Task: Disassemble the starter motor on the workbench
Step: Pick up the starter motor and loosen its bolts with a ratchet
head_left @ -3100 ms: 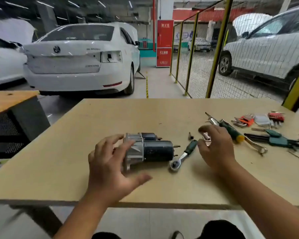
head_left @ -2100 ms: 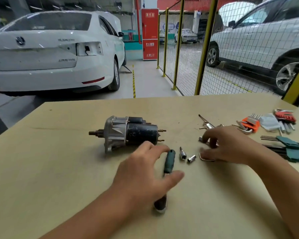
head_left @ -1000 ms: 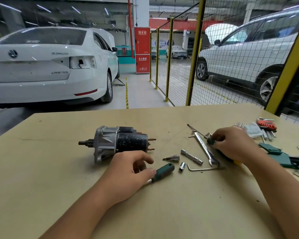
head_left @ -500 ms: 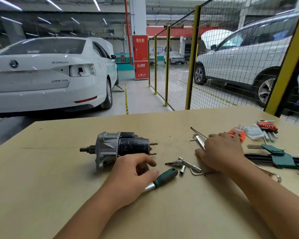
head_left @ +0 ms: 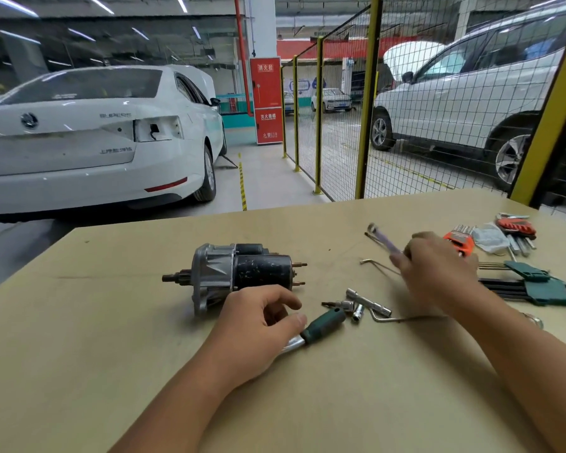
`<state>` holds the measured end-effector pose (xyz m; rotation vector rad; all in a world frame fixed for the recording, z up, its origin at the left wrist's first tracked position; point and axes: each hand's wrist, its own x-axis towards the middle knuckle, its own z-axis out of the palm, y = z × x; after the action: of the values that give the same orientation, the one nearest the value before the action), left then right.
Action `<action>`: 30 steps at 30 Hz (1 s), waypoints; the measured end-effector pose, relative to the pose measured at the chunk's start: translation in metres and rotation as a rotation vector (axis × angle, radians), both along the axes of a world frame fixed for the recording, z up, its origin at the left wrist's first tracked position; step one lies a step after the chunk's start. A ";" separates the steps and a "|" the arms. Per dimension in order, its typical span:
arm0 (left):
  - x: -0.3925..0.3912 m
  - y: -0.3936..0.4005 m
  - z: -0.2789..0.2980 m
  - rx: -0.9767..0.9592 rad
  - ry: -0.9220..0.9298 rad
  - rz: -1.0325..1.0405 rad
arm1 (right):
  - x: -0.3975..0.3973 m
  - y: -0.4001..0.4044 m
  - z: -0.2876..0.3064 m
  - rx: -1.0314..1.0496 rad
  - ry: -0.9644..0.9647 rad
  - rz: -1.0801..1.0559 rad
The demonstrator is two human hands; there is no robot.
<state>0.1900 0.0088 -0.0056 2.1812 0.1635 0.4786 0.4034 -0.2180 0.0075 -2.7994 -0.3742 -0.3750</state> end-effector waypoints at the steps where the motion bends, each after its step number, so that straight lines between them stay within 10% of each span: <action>1: 0.001 0.000 0.000 0.009 0.002 -0.007 | 0.003 -0.004 0.002 0.077 -0.035 0.000; 15: 0.004 -0.004 -0.001 0.047 0.024 -0.006 | 0.001 -0.009 0.007 -0.009 0.135 0.018; 30: 0.003 0.001 0.000 0.094 0.055 -0.034 | -0.032 -0.002 0.017 -0.184 0.295 0.594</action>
<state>0.1935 0.0099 -0.0058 2.2865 0.1365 0.4150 0.3710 -0.2195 0.0244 -2.6786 -1.1663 0.2129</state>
